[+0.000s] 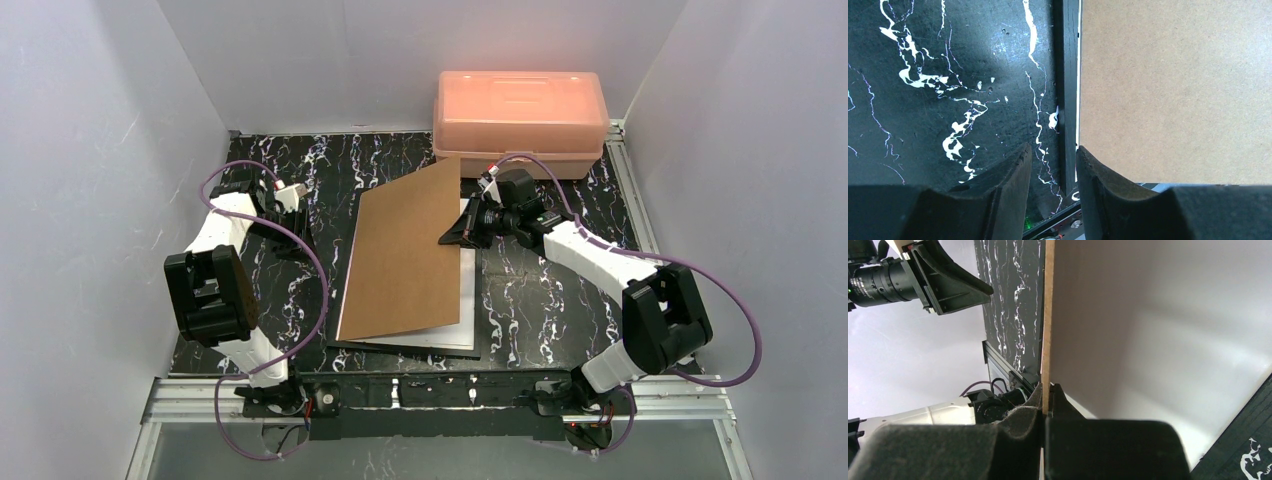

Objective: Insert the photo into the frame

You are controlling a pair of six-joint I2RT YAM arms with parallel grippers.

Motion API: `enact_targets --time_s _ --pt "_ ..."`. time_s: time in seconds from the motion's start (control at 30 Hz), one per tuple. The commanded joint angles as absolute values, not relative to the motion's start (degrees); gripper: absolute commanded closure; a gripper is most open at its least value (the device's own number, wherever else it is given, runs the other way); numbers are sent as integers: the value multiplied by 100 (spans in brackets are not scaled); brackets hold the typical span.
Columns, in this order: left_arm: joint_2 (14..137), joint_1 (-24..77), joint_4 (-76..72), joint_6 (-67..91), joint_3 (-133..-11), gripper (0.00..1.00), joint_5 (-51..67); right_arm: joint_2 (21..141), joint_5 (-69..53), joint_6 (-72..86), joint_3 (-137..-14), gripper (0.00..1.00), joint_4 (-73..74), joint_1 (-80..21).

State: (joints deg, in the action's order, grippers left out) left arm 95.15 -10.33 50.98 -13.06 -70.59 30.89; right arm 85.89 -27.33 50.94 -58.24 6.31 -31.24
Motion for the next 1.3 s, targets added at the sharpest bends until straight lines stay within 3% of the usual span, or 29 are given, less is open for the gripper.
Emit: enact_targets --time_s 0.0,0.9,1.27 --pt "9325 -1055 5177 -1386 -7004 64 3222 8657 -2666 4791 -5758 99 504 -3156" --pt "9365 -1046 5013 -1569 -6650 64 3521 8758 -1649 4392 -5722 99 1106 -3160" --pt "9958 -1031 4631 -1642 -6253 81 4154 8644 -1439 4496 -5501 99 874 -3166"
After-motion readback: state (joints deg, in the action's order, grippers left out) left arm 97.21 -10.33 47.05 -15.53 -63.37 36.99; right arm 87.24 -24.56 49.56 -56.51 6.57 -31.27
